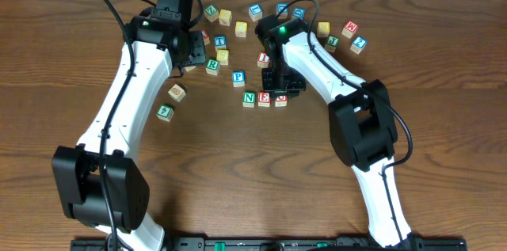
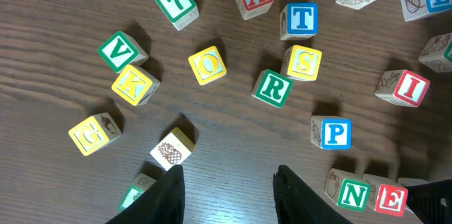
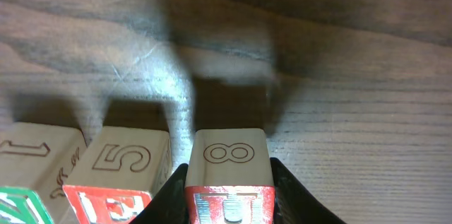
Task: Spell out NEURIPS
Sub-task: 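Carry the U block to the right of the E and lower, then open the right gripper and raise the right arm away, then move the left gripper over the green R block, then lower and close the left gripper on the green R block, then carry the R block toward the right end of the N-E-U row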
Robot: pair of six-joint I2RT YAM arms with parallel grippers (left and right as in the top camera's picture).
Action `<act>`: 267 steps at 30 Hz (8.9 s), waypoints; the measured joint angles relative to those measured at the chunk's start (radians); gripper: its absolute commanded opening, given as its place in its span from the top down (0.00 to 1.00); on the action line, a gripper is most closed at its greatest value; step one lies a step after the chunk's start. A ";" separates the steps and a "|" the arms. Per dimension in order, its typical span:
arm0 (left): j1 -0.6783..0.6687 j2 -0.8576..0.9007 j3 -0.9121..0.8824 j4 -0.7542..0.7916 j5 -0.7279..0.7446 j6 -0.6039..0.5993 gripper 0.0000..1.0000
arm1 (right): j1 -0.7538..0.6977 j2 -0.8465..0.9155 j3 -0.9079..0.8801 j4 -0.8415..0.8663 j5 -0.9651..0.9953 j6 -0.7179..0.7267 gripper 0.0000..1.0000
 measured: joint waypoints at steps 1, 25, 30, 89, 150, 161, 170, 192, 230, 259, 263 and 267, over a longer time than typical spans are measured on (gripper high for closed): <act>0.000 0.000 0.000 0.000 0.000 0.000 0.59 | 0.000 0.000 0.000 0.000 0.000 0.002 0.66; 0.000 0.000 0.000 0.001 0.000 0.000 0.59 | -0.001 0.000 0.071 -0.056 -0.011 0.005 0.64; 0.000 0.000 0.000 0.002 0.000 0.000 0.60 | -0.010 0.000 0.108 -0.081 -0.011 0.005 0.64; 0.000 0.000 0.000 0.010 0.000 0.000 0.59 | -0.248 0.000 0.726 -0.283 0.007 -0.150 0.35; -0.027 0.000 0.000 0.010 0.001 -0.043 0.59 | -0.212 0.000 0.634 -0.237 0.007 -0.150 0.28; -0.026 0.000 0.000 0.013 0.000 -0.043 0.59 | -0.210 0.000 0.634 -0.237 0.007 -0.150 0.28; -0.026 0.000 0.000 0.014 0.001 -0.043 0.60 | -0.205 0.000 0.634 -0.233 0.007 -0.150 0.28; -0.026 0.000 -0.008 0.068 0.000 0.002 0.45 | -0.180 0.000 0.634 -0.206 0.007 -0.150 0.28; -0.026 0.351 -0.023 0.279 0.108 0.189 0.41 | -0.180 0.000 0.634 -0.230 0.008 -0.150 0.25; -0.026 0.346 -0.023 0.301 0.114 0.206 0.71 | -0.180 0.000 0.634 -0.230 0.030 -0.150 0.25; -0.026 0.275 -0.023 0.283 0.114 0.193 0.71 | -0.183 0.000 0.634 -0.230 0.044 -0.150 0.24; -0.031 0.185 -0.023 0.251 0.113 0.160 0.71 | -0.201 0.000 0.634 -0.230 0.045 -0.150 0.24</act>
